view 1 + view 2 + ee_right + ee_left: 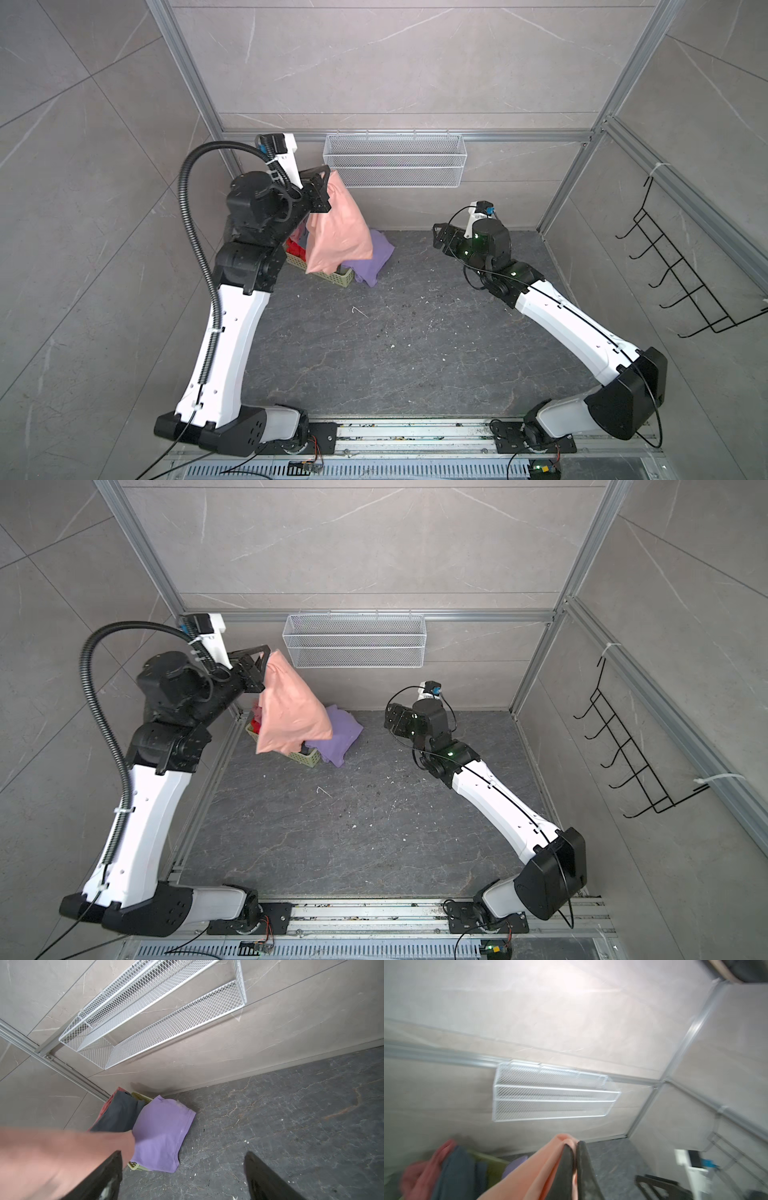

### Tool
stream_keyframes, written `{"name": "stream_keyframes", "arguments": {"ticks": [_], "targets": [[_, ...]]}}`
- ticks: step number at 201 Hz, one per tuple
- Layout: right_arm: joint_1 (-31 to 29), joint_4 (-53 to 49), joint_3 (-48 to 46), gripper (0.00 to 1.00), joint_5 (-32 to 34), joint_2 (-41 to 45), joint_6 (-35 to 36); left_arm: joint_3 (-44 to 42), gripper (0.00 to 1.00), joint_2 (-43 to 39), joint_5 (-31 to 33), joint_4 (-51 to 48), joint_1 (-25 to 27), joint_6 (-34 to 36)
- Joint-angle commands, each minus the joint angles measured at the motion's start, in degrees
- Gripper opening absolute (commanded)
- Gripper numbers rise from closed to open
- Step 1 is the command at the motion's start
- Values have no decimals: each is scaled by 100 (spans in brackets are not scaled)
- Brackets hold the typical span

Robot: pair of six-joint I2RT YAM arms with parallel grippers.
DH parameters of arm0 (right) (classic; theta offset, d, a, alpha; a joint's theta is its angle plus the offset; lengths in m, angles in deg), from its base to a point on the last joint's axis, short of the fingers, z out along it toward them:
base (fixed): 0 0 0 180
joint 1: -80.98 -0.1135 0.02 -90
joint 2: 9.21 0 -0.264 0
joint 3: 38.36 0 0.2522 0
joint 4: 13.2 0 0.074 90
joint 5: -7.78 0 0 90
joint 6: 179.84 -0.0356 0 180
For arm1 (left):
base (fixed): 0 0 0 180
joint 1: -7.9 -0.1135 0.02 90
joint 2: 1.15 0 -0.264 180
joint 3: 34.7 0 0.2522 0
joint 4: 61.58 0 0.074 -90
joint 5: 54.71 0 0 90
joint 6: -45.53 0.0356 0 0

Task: Fold and stack the t-shirts
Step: 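Lift the salmon t-shirt out with the left gripper and drop it on the table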

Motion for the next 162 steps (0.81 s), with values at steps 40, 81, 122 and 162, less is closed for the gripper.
{"name": "stream_keyframes", "arguments": {"ticks": [40,81,122,162], "targets": [[382,-66,-121,91,-160,410,180,778,0,731,-2204,828,939,-865],[588,-328,-482,91,122,1037,405,1168,0,1588,-2420,1099,1617,-1405],[698,-884,-701,92,668,1622,786,757,41,2151,-2071,622,1787,-2168],[770,-1304,-773,92,652,1845,1052,185,64,2075,-316,-857,1787,-1805]]}}
